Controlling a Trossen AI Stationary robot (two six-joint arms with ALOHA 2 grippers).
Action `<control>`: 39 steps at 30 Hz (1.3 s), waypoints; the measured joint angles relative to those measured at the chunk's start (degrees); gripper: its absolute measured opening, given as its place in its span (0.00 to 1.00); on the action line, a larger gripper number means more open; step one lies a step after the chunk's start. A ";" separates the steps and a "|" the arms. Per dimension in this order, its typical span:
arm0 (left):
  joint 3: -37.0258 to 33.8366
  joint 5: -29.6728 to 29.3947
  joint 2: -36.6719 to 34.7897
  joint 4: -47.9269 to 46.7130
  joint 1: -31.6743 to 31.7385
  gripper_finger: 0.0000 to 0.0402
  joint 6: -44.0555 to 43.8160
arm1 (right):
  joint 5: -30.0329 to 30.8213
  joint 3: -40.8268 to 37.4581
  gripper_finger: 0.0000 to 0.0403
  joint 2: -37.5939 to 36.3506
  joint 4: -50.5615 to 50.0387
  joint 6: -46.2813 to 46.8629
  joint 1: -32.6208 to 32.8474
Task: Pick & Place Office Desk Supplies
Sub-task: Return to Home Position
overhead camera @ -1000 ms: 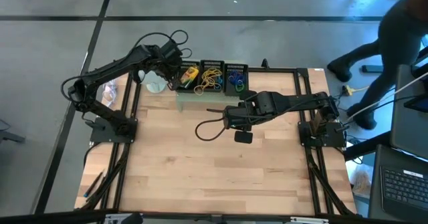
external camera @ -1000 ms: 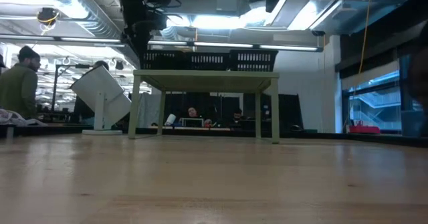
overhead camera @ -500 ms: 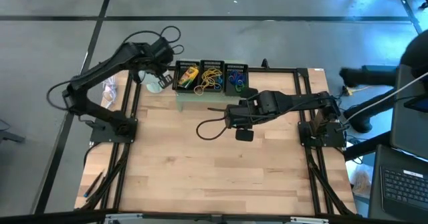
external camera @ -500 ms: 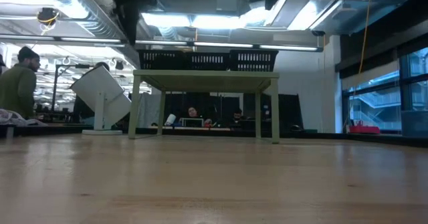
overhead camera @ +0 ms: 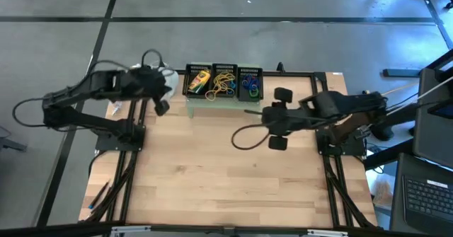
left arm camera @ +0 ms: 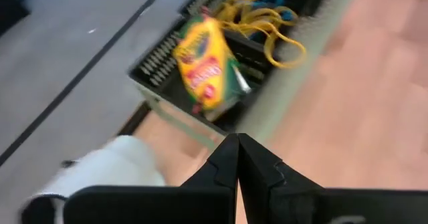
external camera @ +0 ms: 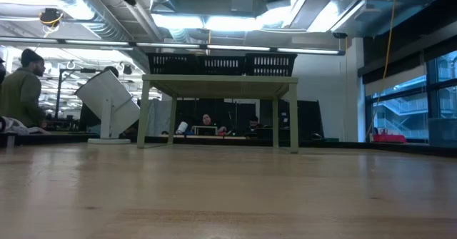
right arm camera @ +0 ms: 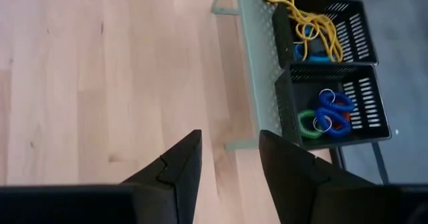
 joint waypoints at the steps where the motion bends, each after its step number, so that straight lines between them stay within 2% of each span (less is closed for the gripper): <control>1: -2.07 -0.26 -1.40 0.92 -1.52 0.00 -0.64 | 0.39 -1.68 0.38 -1.38 1.02 0.28 0.52; 6: -12.55 -2.28 -7.88 7.30 -7.43 0.01 -1.49 | 0.83 -13.07 0.38 -8.76 8.62 0.46 3.16; 12: -21.96 -2.66 -12.83 15.76 -10.43 0.00 -3.96 | 0.82 -28.67 0.38 -18.07 20.20 1.95 5.74; 20: -34.24 3.51 -15.01 35.69 -16.54 0.00 -2.48 | 0.83 -49.70 0.38 -27.33 40.09 1.21 7.23; 24: -40.10 4.03 -14.97 45.84 -20.54 0.00 -1.57 | 1.88 -59.52 0.38 -30.11 49.41 0.46 7.26; 30: -49.55 -1.16 -14.97 61.15 -25.70 0.01 -1.39 | 6.92 -71.77 0.38 -32.32 62.36 0.45 7.26; 39: -58.30 -2.44 -14.94 75.35 -28.84 0.01 -1.39 | 8.30 -81.63 0.38 -32.67 76.32 0.44 7.26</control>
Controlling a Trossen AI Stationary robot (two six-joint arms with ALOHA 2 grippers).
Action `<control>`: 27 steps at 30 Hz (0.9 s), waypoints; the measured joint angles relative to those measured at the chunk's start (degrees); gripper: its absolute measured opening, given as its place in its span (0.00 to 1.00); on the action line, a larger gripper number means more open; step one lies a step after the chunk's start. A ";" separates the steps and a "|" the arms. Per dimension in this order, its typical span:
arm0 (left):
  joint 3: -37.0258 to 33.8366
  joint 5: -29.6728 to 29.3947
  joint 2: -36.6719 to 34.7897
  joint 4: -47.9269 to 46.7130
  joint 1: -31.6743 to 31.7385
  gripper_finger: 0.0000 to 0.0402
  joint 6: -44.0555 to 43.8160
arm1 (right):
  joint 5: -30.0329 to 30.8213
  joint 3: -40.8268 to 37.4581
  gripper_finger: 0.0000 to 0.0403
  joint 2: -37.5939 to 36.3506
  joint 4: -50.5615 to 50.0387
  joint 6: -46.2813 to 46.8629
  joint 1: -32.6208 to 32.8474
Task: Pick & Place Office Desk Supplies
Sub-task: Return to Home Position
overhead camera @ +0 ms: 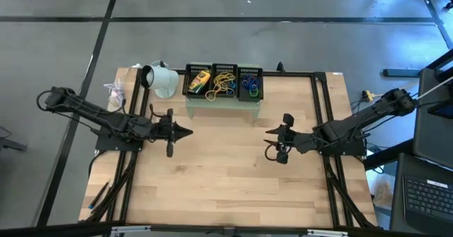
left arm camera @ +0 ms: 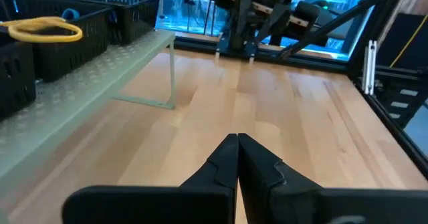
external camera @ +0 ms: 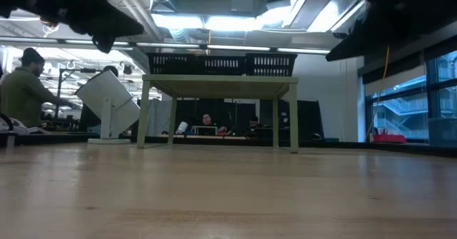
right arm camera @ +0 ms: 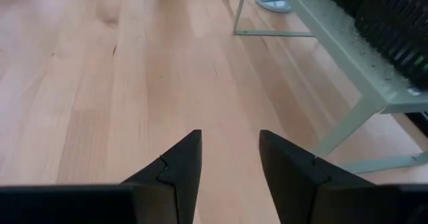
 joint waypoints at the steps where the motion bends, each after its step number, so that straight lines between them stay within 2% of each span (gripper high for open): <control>1: -0.91 -0.30 -0.02 1.20 -0.19 0.01 -0.01 | 0.00 -0.81 0.38 0.00 1.15 0.00 0.00; 12: -10.29 -2.58 0.00 11.81 -0.42 0.01 -2.11 | -0.48 -9.45 0.38 0.00 12.67 0.33 0.00; 19: -11.24 -3.02 0.00 12.25 -0.42 0.00 -2.60 | -0.48 -12.91 0.38 -1.04 13.18 3.06 0.00; 27: -11.24 -3.02 0.02 12.22 -0.42 0.00 -2.61 | -0.47 -17.57 0.38 -8.57 13.17 4.53 0.00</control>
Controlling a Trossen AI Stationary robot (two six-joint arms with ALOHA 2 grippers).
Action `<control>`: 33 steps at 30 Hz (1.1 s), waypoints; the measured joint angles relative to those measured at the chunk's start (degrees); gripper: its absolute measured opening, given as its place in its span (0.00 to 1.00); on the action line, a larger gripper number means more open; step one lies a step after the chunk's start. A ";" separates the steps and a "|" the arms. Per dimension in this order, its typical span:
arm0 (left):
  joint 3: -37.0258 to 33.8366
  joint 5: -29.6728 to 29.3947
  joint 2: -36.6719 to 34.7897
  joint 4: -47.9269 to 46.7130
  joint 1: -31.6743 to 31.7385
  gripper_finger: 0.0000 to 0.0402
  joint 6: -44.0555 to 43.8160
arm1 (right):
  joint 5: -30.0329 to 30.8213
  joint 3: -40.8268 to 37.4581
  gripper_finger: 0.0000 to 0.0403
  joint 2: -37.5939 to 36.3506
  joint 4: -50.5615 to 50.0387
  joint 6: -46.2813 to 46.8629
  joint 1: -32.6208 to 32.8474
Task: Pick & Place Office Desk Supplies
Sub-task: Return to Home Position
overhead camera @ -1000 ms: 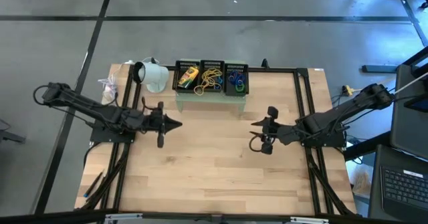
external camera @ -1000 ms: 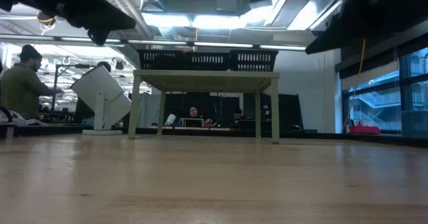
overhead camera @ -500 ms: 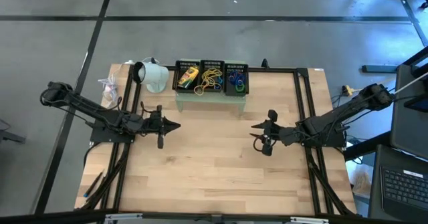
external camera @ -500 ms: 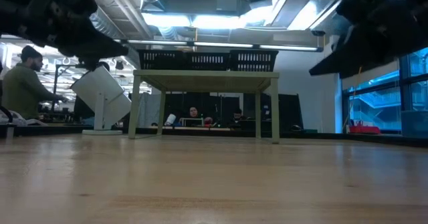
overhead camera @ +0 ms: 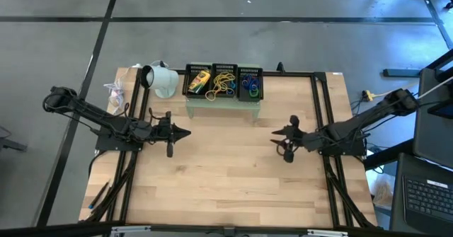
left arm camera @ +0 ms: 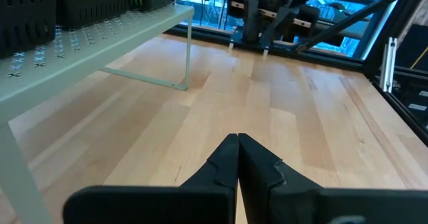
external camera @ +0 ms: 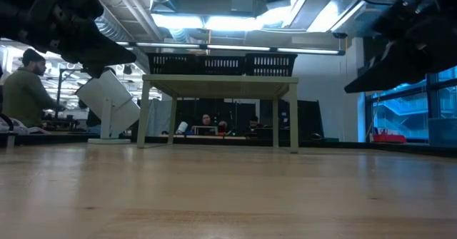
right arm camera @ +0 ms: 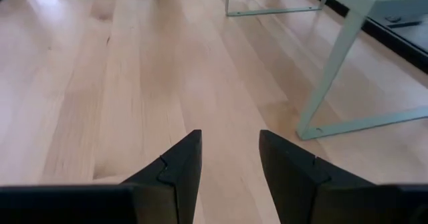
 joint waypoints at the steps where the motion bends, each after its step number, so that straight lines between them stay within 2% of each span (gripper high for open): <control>1: 0.00 0.00 -0.02 0.02 0.00 0.00 0.00 | -0.01 -0.58 0.38 -1.13 0.00 0.06 0.00; 9: 0.00 0.00 0.00 0.00 0.00 0.00 -0.16 | -0.01 -3.43 0.38 -8.18 -0.36 0.03 0.00; 24: 0.00 0.10 -0.02 -0.07 0.00 0.01 -0.60 | 0.71 -3.51 0.38 -17.36 -8.51 -0.33 0.00; 33: 0.00 0.61 -0.01 -0.09 0.00 0.01 -0.56 | 1.54 -3.51 0.38 -20.52 -12.53 2.00 -0.01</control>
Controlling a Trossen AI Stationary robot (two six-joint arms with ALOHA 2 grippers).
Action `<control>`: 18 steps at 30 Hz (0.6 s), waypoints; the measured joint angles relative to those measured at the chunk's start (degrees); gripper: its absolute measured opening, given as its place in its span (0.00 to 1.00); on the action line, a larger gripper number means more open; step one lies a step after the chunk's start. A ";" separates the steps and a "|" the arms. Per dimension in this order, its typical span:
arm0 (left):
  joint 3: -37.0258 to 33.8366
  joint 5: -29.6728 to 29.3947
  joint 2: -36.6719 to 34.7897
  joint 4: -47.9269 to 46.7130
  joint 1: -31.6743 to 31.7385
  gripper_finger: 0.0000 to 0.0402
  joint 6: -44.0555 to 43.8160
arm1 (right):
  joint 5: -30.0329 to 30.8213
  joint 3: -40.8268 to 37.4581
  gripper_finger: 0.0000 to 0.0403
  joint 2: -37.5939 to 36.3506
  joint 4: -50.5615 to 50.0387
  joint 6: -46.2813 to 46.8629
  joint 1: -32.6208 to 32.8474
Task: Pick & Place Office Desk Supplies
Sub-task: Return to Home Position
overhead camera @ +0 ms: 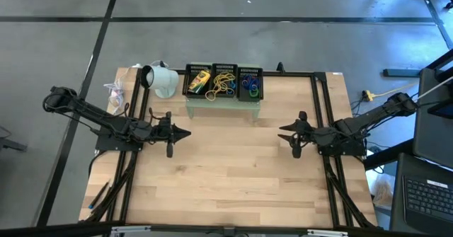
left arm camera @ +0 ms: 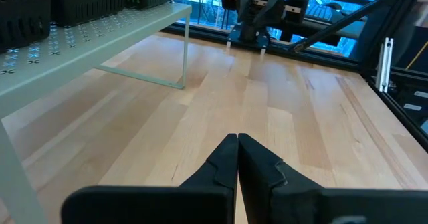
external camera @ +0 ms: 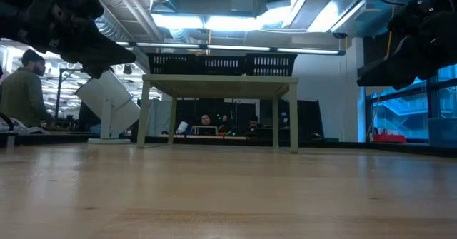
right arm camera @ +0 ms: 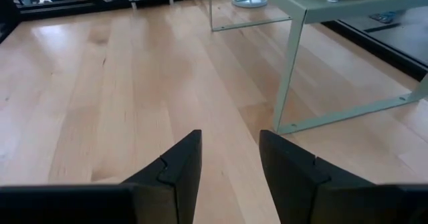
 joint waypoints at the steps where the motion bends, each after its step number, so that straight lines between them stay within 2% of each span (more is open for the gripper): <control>1: 0.00 0.00 0.00 0.00 0.00 0.01 0.00 | 0.00 0.00 0.38 0.00 0.00 0.20 -0.01; 11: 0.00 0.07 0.01 0.00 0.00 0.01 0.11 | 1.88 -0.25 0.38 0.00 1.00 3.03 0.01; 14: 0.00 0.09 0.01 0.00 0.00 0.02 0.11 | 3.42 -3.48 0.38 0.00 6.85 1.97 -0.02; 18: 0.00 0.09 0.00 0.00 0.00 0.02 0.11 | 1.61 -8.11 0.38 0.00 14.38 1.27 0.01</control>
